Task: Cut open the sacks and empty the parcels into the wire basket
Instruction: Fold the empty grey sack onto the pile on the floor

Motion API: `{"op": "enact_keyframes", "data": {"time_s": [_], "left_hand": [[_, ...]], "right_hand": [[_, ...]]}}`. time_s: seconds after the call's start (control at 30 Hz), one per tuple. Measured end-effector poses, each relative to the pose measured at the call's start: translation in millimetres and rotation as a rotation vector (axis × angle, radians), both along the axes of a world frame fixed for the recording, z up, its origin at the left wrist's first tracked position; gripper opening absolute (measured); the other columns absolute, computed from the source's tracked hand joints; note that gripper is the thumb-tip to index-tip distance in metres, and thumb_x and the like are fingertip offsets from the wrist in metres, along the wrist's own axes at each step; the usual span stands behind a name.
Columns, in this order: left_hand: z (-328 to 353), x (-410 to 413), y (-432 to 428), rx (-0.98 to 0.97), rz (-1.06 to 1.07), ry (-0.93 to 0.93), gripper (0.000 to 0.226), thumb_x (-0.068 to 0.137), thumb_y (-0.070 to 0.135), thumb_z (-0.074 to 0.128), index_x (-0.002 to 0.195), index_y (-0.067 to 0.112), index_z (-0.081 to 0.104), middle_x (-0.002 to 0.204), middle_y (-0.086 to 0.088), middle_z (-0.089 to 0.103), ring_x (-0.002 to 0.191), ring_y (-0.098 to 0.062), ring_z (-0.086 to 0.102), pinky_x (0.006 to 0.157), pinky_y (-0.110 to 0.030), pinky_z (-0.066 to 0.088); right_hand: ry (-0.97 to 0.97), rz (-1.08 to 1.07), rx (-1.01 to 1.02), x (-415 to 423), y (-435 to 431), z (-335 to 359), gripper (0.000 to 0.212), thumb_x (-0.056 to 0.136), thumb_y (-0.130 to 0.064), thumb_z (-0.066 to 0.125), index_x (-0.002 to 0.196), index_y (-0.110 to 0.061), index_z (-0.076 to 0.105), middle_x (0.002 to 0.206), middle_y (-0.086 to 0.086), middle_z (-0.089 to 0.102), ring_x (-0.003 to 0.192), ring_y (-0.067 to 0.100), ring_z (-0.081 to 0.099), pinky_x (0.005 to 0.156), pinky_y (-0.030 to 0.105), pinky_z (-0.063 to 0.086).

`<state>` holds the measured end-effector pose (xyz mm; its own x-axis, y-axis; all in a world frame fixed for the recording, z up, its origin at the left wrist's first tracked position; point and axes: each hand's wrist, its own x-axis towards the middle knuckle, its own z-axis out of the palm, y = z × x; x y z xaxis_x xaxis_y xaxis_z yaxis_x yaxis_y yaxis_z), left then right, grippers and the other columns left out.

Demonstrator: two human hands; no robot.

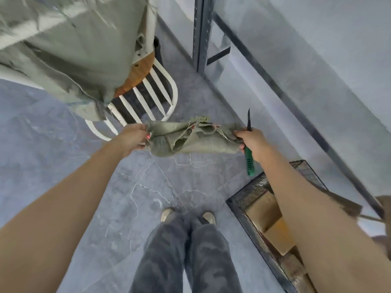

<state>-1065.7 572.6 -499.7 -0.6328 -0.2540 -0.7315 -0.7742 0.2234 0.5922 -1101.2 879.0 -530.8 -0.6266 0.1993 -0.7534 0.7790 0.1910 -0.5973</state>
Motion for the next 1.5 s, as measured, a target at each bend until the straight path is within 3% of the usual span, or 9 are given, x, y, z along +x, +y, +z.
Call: {"op": "enact_keyframes", "data": {"time_s": [0.37, 0.47, 0.6, 0.7, 0.77, 0.87, 1.03, 1.23, 1.5], "left_hand": [[-285, -35, -9, 0.075, 0.184, 0.044, 0.018, 0.088, -0.004, 0.053, 0.084, 0.012, 0.06, 0.071, -0.008, 0.053, 0.062, -0.017, 0.047, 0.06, -0.028, 0.04], [-341, -49, -15, 0.096, 0.284, 0.088, 0.029, 0.085, -0.013, 0.045, 0.101, 0.006, 0.06, 0.069, -0.01, 0.052, 0.057, -0.016, 0.046, 0.057, -0.025, 0.041], [-396, -64, -18, 0.038, 0.332, 0.117, 0.032, 0.085, -0.014, 0.04, 0.091, 0.009, 0.062, 0.052, -0.001, 0.056, 0.045, -0.008, 0.048, 0.054, -0.02, 0.042], [-427, -70, -17, -0.054, 0.309, 0.148, 0.03, 0.086, -0.01, 0.047, 0.107, 0.006, 0.062, 0.063, -0.007, 0.049, 0.054, -0.014, 0.042, 0.049, -0.018, 0.04], [-443, -72, -17, -0.096, 0.285, 0.156, 0.029, 0.086, -0.006, 0.053, 0.111, 0.004, 0.063, 0.07, -0.008, 0.055, 0.056, -0.017, 0.046, 0.046, -0.018, 0.043], [-458, -72, -16, -0.164, 0.236, 0.135, 0.028, 0.086, -0.001, 0.055, 0.111, 0.008, 0.066, 0.093, -0.014, 0.064, 0.076, -0.024, 0.055, 0.068, -0.029, 0.048], [-460, -74, -11, -0.175, 0.224, 0.127, 0.03, 0.088, 0.005, 0.053, 0.115, 0.01, 0.064, 0.089, -0.009, 0.059, 0.076, -0.024, 0.054, 0.067, -0.032, 0.046], [-440, -80, -14, -0.154, 0.35, 0.155, 0.02, 0.084, 0.018, 0.055, 0.064, 0.02, 0.054, 0.074, -0.008, 0.054, 0.076, -0.025, 0.051, 0.068, -0.037, 0.046], [-387, -80, -17, -0.115, 0.383, 0.142, 0.027, 0.088, 0.028, 0.049, 0.103, 0.009, 0.061, 0.072, -0.003, 0.051, 0.067, -0.019, 0.047, 0.056, -0.028, 0.037]], "right_hand": [[-0.057, -0.056, 0.017, -39, -14, -258, 0.021, 0.089, 0.002, 0.048, 0.07, -0.007, 0.046, 0.058, 0.01, 0.045, 0.027, 0.01, 0.041, 0.032, 0.017, 0.035], [-0.037, -0.076, 0.013, -61, -19, -313, 0.015, 0.089, 0.001, 0.051, 0.076, -0.006, 0.051, 0.059, 0.009, 0.046, 0.038, 0.014, 0.042, 0.032, 0.015, 0.034], [-0.015, -0.104, -0.068, -89, -29, -368, 0.016, 0.09, -0.002, 0.053, 0.077, -0.012, 0.054, 0.064, 0.005, 0.045, 0.037, 0.009, 0.039, 0.034, 0.016, 0.034], [-0.002, -0.1, -0.04, -103, -39, -398, 0.008, 0.09, -0.001, 0.054, 0.087, -0.009, 0.055, 0.066, 0.006, 0.048, 0.036, 0.01, 0.041, 0.034, 0.017, 0.035], [0.004, -0.126, -0.042, -107, -44, -412, 0.007, 0.092, 0.001, 0.051, 0.093, -0.005, 0.053, 0.064, 0.009, 0.049, 0.031, 0.01, 0.046, 0.032, 0.015, 0.036], [0.026, -0.202, -0.077, -107, -52, -424, 0.015, 0.093, 0.003, 0.048, 0.082, -0.006, 0.049, 0.061, 0.013, 0.05, 0.026, 0.009, 0.048, 0.032, 0.015, 0.039], [0.039, -0.206, -0.119, -104, -53, -427, 0.018, 0.093, 0.002, 0.048, 0.08, -0.01, 0.047, 0.068, 0.012, 0.05, 0.042, 0.016, 0.05, 0.045, 0.026, 0.041], [0.087, -0.103, -0.07, -105, -49, -405, 0.015, 0.096, -0.016, 0.053, 0.11, -0.015, 0.052, 0.089, 0.003, 0.055, 0.053, 0.015, 0.052, 0.04, 0.021, 0.041], [0.071, -0.053, -0.045, -92, -36, -345, 0.008, 0.098, -0.016, 0.048, 0.104, -0.012, 0.052, 0.081, 0.003, 0.053, 0.053, 0.016, 0.05, 0.049, 0.027, 0.041]]}}
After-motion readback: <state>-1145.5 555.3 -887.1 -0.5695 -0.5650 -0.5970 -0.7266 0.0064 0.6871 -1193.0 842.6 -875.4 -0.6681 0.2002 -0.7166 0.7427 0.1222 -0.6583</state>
